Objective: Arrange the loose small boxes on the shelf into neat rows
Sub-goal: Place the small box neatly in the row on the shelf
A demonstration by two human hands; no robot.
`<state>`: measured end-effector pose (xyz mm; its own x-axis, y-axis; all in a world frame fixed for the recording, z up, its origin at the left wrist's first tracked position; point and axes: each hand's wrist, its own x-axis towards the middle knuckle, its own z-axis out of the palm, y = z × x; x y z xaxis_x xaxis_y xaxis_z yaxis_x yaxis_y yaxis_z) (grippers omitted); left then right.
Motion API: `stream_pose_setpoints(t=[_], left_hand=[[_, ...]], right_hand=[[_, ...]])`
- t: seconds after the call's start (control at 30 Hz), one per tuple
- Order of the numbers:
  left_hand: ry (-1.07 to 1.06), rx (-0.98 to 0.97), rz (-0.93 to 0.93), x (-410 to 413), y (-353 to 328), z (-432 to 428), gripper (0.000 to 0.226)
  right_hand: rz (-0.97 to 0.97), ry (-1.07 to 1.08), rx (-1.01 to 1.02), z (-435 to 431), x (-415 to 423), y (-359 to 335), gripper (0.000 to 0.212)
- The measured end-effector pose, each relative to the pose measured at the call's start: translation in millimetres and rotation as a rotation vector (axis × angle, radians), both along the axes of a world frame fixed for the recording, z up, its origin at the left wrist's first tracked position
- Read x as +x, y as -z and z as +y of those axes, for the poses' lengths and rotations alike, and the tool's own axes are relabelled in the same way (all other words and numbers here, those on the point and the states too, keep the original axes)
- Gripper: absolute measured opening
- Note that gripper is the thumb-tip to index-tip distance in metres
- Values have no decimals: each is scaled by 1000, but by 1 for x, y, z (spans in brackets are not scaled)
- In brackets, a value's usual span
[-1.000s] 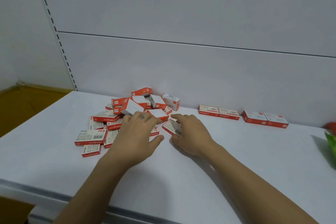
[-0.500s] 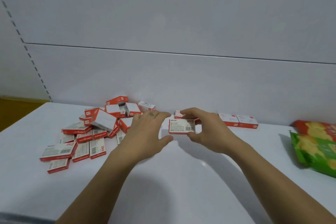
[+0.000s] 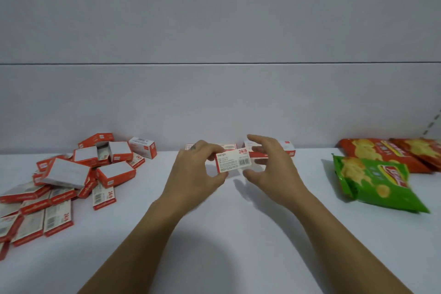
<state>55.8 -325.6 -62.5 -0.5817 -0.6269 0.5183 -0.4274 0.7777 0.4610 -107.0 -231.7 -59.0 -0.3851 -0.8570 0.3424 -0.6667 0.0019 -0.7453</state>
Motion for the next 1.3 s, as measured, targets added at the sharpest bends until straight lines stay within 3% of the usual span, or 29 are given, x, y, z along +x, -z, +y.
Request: stream_pose_setpoints(t=[0.07,0.2,0.37,0.5,0.6,0.67,0.8,0.9,1.07,1.13,1.23,1.3], left_hand=[[16,-5,32,5,5,0,41],[44,-45,21,16,14,-1,41],[73,-153,-37,12,21,-3,49],[110,-249,38,7,22,6,49],[124,-252,90,7,21,7,48],[133,-192,97,9,20,4,54],[173,-30,60,12,17,-3,53],[156,137,94,12,14,2,45],[86,270,151,11,10,3,46],[86,320,166,11,9,3,47],[124,479,167,13,6,4,47],[203,615,251,13,2,6,50]], right_hand=[[0,46,40,2,2,4,70],[-181,5,116,2,13,-2,70],[-186,-75,138,5,37,-7,37],[-88,13,152,1,38,-5,46],[-219,-6,144,3,35,-5,57],[-419,-82,158,4,30,-5,60],[-814,-352,116,5,18,-6,36],[-949,-419,132,5,14,-6,40],[-774,-149,79,0,13,-6,32],[-731,-130,72,0,15,-7,31],[-627,-126,64,1,16,-5,10],[-653,-149,80,1,14,-6,6]])
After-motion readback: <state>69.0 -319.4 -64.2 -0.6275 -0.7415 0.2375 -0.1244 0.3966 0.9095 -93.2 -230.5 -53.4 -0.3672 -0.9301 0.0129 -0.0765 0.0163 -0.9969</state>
